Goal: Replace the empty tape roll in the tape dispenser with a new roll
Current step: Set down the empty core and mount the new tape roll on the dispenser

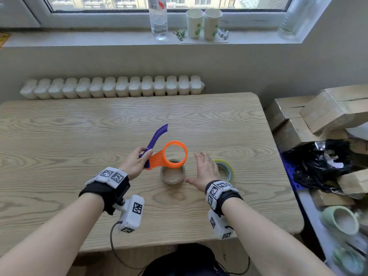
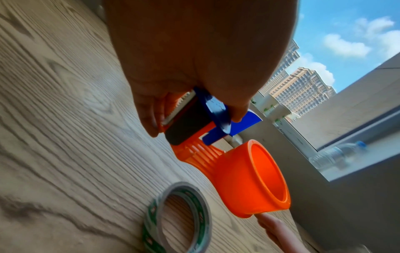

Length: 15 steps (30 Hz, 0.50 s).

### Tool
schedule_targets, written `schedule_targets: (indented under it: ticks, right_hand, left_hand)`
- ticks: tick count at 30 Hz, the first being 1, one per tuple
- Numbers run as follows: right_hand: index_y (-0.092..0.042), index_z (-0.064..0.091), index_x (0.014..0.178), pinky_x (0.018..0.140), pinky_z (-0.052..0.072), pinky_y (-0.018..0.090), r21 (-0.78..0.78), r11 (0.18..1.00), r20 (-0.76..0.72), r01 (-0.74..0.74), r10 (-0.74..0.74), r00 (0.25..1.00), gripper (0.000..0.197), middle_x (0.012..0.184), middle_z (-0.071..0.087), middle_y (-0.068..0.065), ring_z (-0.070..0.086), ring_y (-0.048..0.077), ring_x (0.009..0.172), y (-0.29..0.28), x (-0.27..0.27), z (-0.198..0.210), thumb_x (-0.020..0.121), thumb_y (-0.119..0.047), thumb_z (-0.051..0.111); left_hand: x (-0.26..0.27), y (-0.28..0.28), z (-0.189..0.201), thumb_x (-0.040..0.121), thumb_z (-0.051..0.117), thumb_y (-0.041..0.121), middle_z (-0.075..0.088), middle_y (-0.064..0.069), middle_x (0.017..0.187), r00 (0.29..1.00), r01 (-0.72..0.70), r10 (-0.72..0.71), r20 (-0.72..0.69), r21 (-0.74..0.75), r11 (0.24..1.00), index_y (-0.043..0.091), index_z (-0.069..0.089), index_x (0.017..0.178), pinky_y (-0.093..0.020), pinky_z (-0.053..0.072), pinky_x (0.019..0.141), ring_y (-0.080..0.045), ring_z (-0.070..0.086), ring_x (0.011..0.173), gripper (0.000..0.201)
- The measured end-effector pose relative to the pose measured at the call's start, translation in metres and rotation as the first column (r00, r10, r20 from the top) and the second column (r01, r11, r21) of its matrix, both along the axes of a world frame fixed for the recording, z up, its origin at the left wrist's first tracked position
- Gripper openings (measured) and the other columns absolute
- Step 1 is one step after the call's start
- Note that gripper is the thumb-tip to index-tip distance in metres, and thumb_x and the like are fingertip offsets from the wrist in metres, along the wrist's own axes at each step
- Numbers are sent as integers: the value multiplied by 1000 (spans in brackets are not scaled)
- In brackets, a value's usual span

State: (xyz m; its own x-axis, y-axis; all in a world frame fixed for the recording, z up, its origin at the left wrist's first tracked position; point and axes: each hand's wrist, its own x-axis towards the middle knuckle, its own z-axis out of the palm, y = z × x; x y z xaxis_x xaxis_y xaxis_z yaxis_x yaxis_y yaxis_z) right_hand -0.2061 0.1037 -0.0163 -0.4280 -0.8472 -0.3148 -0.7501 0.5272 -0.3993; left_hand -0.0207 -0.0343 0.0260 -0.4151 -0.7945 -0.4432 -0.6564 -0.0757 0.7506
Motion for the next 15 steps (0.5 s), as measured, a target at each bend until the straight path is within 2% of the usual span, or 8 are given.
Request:
schedule_targets:
  ticks: [3,6,8,11,15]
  right_hand:
    - [-21,15,145,118,13,41,58,995,-67,85,-81,994,105,156,11,13,11,28,145,19,-17,-3,64,-48,77]
    - [-23,10,146,118,8,43,135,973,-49,187,-182,982,113,157,3,15,4,30,146,34,-31,-8,61,-51,78]
    - [-25,5,147,118,7,44,179,959,-14,219,-221,975,117,158,-3,14,-1,30,146,40,-37,-13,61,-52,78]
    - [-28,5,147,119,14,45,178,950,21,257,-264,964,117,157,-2,14,1,29,146,45,-41,-21,60,-50,80]
    - [-27,7,147,117,22,42,170,943,60,286,-300,952,112,156,3,15,7,31,145,48,-43,-27,64,-44,80]
  left_hand:
    - [-17,6,-4,93,46,34,61,-3,75,999,44,-44,-14,3,999,17,53,104,-32,41,64,-24,60,70,22]
    - [-28,12,-11,93,46,35,62,0,72,997,72,-72,-16,11,997,26,54,90,-33,41,66,-26,64,71,12]
    - [-34,18,-13,94,46,32,61,1,69,995,96,-95,-24,14,995,20,55,94,-31,41,60,-21,61,64,15]
    - [-38,23,-15,94,45,28,59,1,70,993,116,-115,-36,34,993,12,54,106,-28,43,59,-16,58,61,22]
    - [-35,25,-17,94,47,28,61,-3,73,991,134,-134,-22,46,990,11,55,105,-40,52,73,-22,61,66,22]
